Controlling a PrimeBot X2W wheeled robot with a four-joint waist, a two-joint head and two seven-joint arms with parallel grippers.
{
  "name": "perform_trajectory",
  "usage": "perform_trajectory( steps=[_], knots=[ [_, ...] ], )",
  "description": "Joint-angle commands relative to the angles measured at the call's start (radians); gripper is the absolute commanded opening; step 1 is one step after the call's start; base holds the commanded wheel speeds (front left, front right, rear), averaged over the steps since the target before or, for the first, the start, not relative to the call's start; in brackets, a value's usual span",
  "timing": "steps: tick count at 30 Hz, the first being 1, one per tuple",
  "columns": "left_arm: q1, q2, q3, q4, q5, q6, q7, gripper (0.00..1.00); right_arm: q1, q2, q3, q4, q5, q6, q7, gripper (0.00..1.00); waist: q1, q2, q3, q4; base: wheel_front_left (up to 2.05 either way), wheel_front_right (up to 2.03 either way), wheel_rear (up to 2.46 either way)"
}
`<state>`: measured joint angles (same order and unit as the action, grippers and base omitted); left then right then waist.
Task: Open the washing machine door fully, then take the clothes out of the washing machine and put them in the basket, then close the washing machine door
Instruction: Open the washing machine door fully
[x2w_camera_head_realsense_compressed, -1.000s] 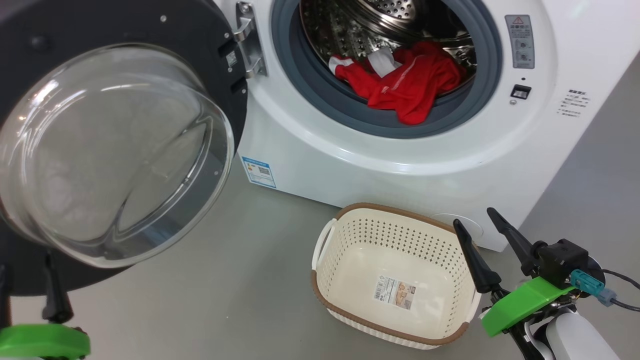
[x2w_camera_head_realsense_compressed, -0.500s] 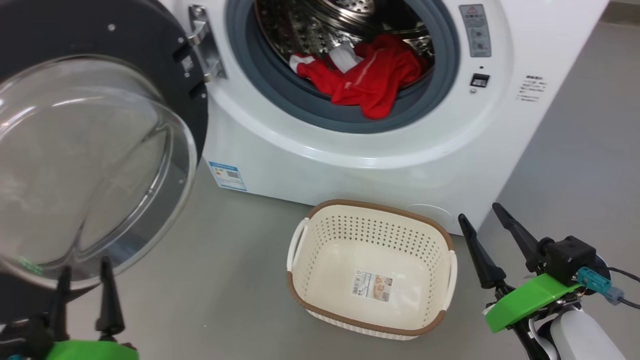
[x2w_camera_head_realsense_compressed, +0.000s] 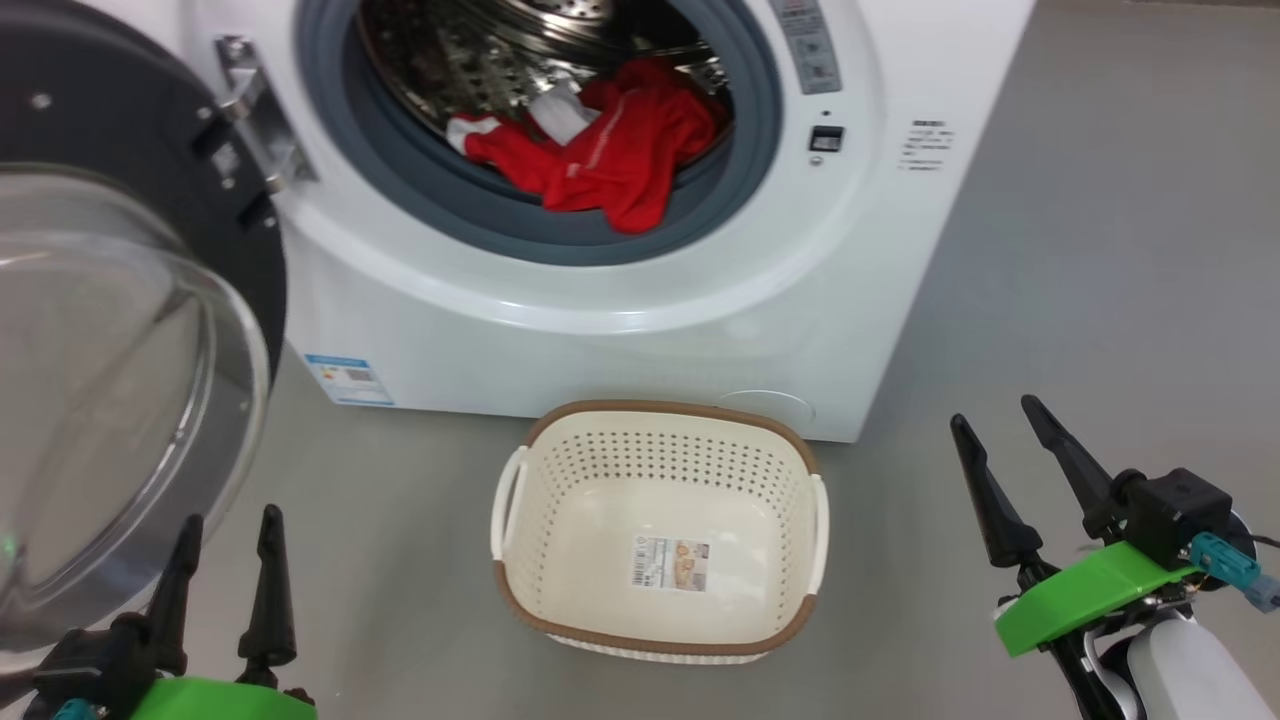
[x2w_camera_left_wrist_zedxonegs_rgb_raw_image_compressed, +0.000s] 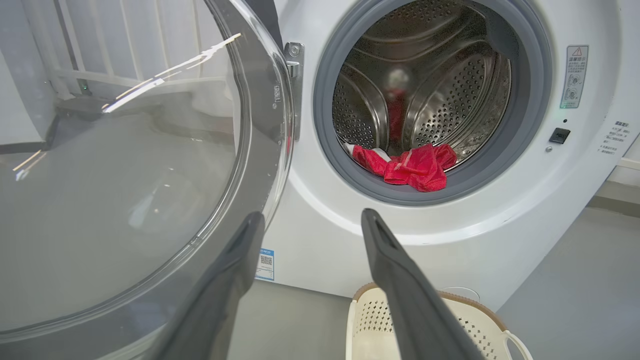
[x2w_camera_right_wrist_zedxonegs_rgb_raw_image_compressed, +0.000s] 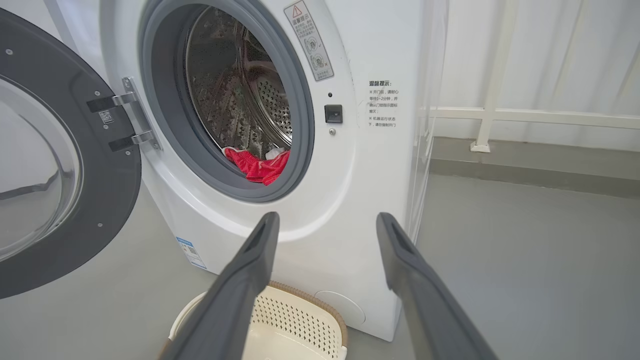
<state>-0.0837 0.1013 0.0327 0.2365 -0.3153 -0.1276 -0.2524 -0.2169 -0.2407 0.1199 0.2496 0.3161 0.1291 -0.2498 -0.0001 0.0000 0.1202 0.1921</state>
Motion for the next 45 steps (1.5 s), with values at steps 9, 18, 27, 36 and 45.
perform_trajectory(
  steps=[9,18,27,36,45],
  knots=[
    [0.003,0.065,-0.015,-0.045,-0.019,-0.003,-0.009,1.00,0.026,0.005,-0.011,-0.039,-0.005,0.002,-0.012,1.00,0.0001,0.0000,0.022,-0.129,0.00,0.00,0.00],
    [0.011,0.063,-0.021,-0.062,-0.016,-0.003,-0.009,1.00,0.035,0.016,-0.044,-0.051,-0.009,0.002,-0.012,1.00,0.0001,0.0000,0.038,-0.204,0.00,0.00,0.00],
    [0.021,0.065,-0.010,-0.079,-0.022,-0.003,-0.009,1.00,0.040,0.021,-0.064,-0.059,-0.011,0.002,-0.012,1.00,0.0001,0.0000,0.041,-0.246,0.00,0.00,0.00],
    [0.025,0.068,-0.015,-0.095,-0.023,-0.003,-0.009,1.00,0.045,0.026,-0.074,-0.061,-0.014,0.002,-0.012,1.00,0.0001,0.0000,0.039,-0.250,0.00,0.00,0.00],
    [0.024,0.070,-0.021,-0.101,-0.026,-0.003,-0.009,1.00,0.040,0.028,-0.080,-0.062,-0.016,0.002,-0.012,1.00,0.0001,0.0000,0.039,-0.240,0.00,0.00,0.00]
  ],
)
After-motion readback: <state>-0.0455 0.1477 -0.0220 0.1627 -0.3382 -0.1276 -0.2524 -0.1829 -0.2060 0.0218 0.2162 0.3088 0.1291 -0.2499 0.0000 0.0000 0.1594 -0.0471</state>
